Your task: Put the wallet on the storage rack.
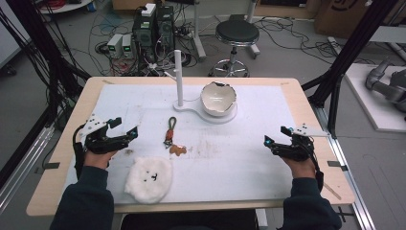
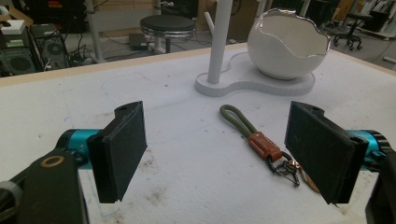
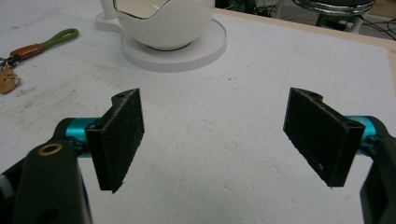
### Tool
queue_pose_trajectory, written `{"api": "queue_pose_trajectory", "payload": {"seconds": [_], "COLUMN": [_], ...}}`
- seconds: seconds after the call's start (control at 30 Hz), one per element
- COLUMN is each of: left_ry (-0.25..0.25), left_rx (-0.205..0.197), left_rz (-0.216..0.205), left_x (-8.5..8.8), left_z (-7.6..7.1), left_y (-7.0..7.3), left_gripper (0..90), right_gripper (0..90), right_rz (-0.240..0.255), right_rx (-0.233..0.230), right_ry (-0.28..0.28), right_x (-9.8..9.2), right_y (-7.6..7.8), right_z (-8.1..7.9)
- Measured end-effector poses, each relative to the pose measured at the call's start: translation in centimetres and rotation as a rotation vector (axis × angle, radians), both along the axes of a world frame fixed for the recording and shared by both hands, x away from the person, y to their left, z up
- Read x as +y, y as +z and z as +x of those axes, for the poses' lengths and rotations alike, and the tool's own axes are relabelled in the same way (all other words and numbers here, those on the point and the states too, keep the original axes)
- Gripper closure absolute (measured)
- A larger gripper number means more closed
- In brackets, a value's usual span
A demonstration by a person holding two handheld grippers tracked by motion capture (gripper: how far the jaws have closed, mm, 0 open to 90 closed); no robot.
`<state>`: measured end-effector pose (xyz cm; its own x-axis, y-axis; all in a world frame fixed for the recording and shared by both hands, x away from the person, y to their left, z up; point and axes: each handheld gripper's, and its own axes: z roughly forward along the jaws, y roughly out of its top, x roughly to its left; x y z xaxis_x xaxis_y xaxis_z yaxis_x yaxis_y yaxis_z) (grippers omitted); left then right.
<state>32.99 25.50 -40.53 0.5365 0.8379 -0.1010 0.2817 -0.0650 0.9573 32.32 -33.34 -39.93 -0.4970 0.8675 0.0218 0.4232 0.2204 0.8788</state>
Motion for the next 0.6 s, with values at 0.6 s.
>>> {"api": "queue_pose_trajectory", "payload": {"seconds": [0.6], "left_ry": [-0.09], "left_rx": [0.214], "left_rz": [0.073], "left_x": [0.1], "left_z": [-3.1], "left_y": [-0.9], "left_gripper": [20.9], "right_gripper": [20.6], "right_rz": [0.005], "right_rx": [-0.011], "right_ry": [0.022], "right_x": [0.5], "right_y": [0.2], "right_z": [-0.3]}}
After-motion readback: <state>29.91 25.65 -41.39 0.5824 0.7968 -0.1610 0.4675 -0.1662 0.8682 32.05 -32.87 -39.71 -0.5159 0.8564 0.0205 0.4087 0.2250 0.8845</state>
